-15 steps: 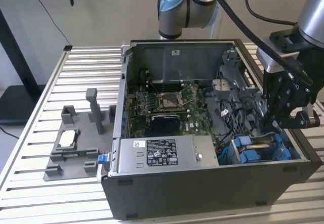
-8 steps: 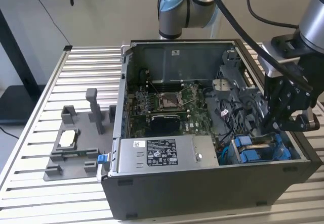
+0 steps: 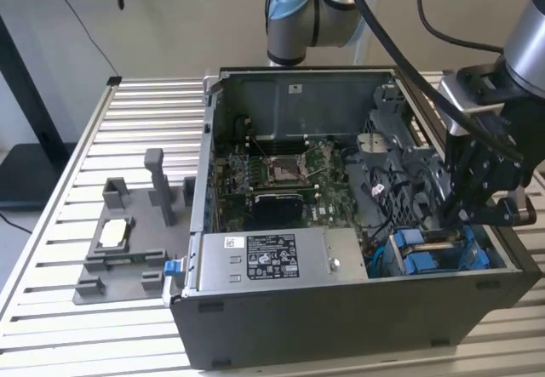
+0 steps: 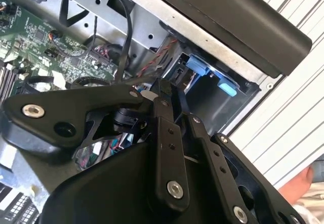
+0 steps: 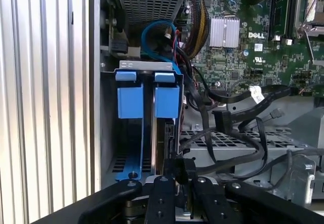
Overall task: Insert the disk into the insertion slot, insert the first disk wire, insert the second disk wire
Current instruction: 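Insert the first disk wire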
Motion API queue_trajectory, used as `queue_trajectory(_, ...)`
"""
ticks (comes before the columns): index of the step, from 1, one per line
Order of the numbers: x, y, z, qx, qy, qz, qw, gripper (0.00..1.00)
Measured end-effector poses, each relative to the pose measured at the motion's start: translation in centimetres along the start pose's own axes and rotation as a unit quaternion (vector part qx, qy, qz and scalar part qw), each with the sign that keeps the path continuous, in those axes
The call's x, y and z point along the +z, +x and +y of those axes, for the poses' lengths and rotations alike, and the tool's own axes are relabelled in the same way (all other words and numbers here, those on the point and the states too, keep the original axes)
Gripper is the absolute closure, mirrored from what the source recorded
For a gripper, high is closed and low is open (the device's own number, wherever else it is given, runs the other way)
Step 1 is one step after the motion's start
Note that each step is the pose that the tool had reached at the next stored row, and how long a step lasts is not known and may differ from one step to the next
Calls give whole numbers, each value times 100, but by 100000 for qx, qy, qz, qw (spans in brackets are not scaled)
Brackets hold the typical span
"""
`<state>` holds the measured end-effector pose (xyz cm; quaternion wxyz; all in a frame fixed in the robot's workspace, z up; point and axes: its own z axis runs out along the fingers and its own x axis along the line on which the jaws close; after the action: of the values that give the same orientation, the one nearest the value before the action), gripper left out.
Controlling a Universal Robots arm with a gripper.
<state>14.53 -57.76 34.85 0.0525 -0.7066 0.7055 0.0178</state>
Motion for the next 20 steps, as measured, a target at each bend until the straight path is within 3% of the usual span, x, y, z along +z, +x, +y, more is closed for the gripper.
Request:
queue_trajectory(9, 33, 26, -4, 2303, 222, -45, 99973, 81)
queue_trajectory(15, 39, 56, -62, 2401, 19, -87, 99971, 81)
queue_trajectory(20, 47, 55, -65, 2406, 6, -146, 99971, 81)
